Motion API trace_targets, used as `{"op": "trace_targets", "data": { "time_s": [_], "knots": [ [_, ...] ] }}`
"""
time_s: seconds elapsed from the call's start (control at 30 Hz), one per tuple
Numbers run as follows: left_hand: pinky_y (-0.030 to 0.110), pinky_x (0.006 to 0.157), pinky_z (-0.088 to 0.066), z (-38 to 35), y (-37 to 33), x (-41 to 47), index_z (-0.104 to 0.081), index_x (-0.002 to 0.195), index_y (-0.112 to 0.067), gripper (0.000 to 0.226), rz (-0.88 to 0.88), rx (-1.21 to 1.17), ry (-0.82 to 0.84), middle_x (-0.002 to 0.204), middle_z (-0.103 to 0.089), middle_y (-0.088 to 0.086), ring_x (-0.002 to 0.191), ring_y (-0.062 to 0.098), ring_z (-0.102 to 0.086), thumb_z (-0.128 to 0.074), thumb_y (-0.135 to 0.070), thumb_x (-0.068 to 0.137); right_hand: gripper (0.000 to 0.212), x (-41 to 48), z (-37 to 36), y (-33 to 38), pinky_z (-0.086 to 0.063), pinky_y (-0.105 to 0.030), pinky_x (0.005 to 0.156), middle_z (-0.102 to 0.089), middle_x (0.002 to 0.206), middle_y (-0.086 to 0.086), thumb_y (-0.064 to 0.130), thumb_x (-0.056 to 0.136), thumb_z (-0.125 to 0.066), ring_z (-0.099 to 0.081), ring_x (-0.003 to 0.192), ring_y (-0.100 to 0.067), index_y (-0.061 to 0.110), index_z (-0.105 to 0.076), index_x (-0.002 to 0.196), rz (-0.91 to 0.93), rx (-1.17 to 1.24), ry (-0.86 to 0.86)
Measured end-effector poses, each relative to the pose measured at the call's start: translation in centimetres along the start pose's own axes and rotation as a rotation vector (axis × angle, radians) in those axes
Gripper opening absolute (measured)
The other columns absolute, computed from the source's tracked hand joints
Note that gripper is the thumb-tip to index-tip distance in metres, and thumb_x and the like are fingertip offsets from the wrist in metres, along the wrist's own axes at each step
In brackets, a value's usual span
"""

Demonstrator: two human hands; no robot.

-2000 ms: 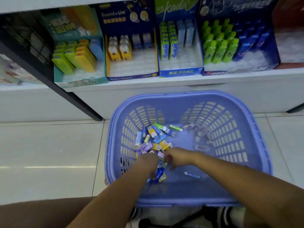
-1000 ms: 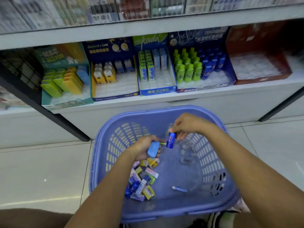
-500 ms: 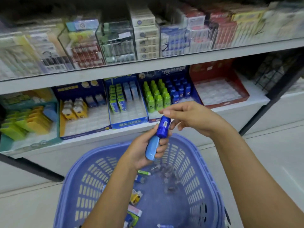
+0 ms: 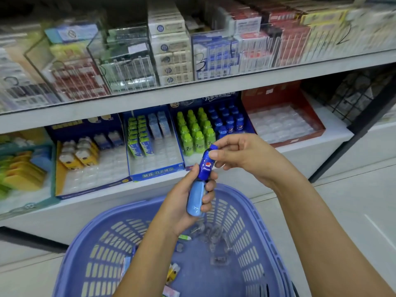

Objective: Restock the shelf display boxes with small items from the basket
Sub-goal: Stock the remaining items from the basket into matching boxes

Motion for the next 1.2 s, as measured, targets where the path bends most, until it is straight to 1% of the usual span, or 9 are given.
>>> {"op": "trace_targets", "data": {
  "time_s": [0.17,0.33,0.4,0.57,0.67,0.73,0.87,1.03,1.2],
  "knots": [
    [0.017,0.039,-0.037,0.9,-0.3,0.6,-0.067,0.095,-0.008,0.037,0.011,0.016,-0.183,0.064,-0.049,-0.001,0.047,0.008,-0.043,-0.049,-0.04,0.088,0.013,1.0,3.1,1.0,-0.054,-0.023,0.069,-0.07,0.082,-0.013,0.009,0.077,-0.074,-0.064,0.068,-0.014,0.01,-0.067,0.088,0.086,-0.095,-0.184],
    [0.025,0.05,-0.051,1.7,-1.6,0.2,-0.058,0.101,0.004,0.023,-0.049,-0.143,-0.332,0.072,-0.052,0.009,0.058,0.018,-0.052,-0.038,-0.007,0.093,0.019,3.4,9.7,3.5,-0.045,-0.003,0.063,-0.065,0.078,0.002,0.017,0.076,-0.076,-0.058,0.067,-0.005,0.017,-0.069,0.094,0.248,-0.557,-0.479],
    [0.029,0.056,-0.056,1.5,-2.0,0.1,-0.057,0.099,0.007,0.023,-0.074,-0.197,-0.337,0.075,-0.058,0.012,0.066,0.022,-0.057,-0.037,0.0,0.092,0.024,4.6,10.2,3.3,-0.04,0.003,0.06,-0.063,0.077,0.006,0.018,0.076,-0.076,-0.056,0.066,-0.002,0.014,-0.07,0.099,0.266,-0.646,-0.461],
    [0.04,0.072,-0.053,1.2,-1.6,0.3,-0.052,0.102,0.014,0.024,-0.067,-0.285,-0.333,0.085,-0.071,0.025,0.078,0.031,-0.07,-0.037,-0.003,0.098,0.023,7.0,9.2,0.8,-0.041,-0.003,0.062,-0.069,0.09,-0.008,0.013,0.077,-0.075,-0.061,0.075,-0.016,0.014,-0.069,0.1,0.222,-0.726,-0.311],
    [0.027,0.057,-0.058,1.7,-1.4,0.1,-0.056,0.103,0.007,0.028,-0.061,-0.148,-0.357,0.085,-0.073,0.019,0.072,0.025,-0.073,-0.038,-0.015,0.1,0.023,7.5,9.2,0.1,-0.038,0.004,0.06,-0.067,0.088,-0.003,0.014,0.077,-0.075,-0.056,0.07,-0.007,0.016,-0.07,0.099,0.195,-0.727,-0.291],
    [0.019,0.043,-0.052,2.3,-1.5,-0.3,-0.062,0.101,-0.001,0.033,-0.054,0.038,-0.424,0.077,-0.073,0.011,0.056,0.014,-0.068,-0.041,-0.026,0.099,0.024,7.9,9.4,0.0,-0.039,0.003,0.061,-0.067,0.088,-0.001,0.013,0.077,-0.075,-0.059,0.075,-0.008,0.016,-0.07,0.101,0.168,-0.763,-0.264],
    [0.016,0.034,-0.038,2.4,-1.7,-0.4,-0.066,0.098,-0.004,0.046,-0.047,0.172,-0.442,0.06,-0.065,0.007,0.039,0.011,-0.05,-0.037,-0.039,0.099,0.028,8.7,8.7,-0.6,-0.048,-0.017,0.079,-0.068,0.093,-0.004,0.011,0.078,-0.074,-0.064,0.085,-0.014,0.014,-0.068,0.105,0.104,-0.862,-0.197],
    [0.02,0.041,-0.043,1.5,-2.4,-0.7,-0.061,0.11,0.004,0.048,-0.08,0.056,-0.347,0.065,-0.063,0.009,0.05,0.013,-0.053,-0.026,-0.029,0.1,0.033,8.7,8.3,0.0,-0.05,-0.026,0.089,-0.07,0.101,-0.01,0.01,0.077,-0.075,-0.066,0.093,-0.02,0.009,-0.068,0.109,0.078,-0.903,-0.212],
    [0.027,0.062,-0.058,0.8,-3.5,-1.7,-0.056,0.116,0.006,0.039,-0.132,-0.014,-0.258,0.084,-0.07,0.012,0.072,0.019,-0.069,-0.032,-0.02,0.1,0.036,7.3,8.1,0.6,-0.047,-0.026,0.083,-0.067,0.107,-0.011,0.012,0.078,-0.074,-0.063,0.093,-0.024,0.009,-0.065,0.113,0.05,-0.939,-0.259]
  ]
}}
Point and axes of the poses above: each hand's wrist, its own x-axis towards the middle knuckle, its own z-axis out of the back of the hand, y = z × x, the point moved 9 cm from there along x, towards the middle knuckle
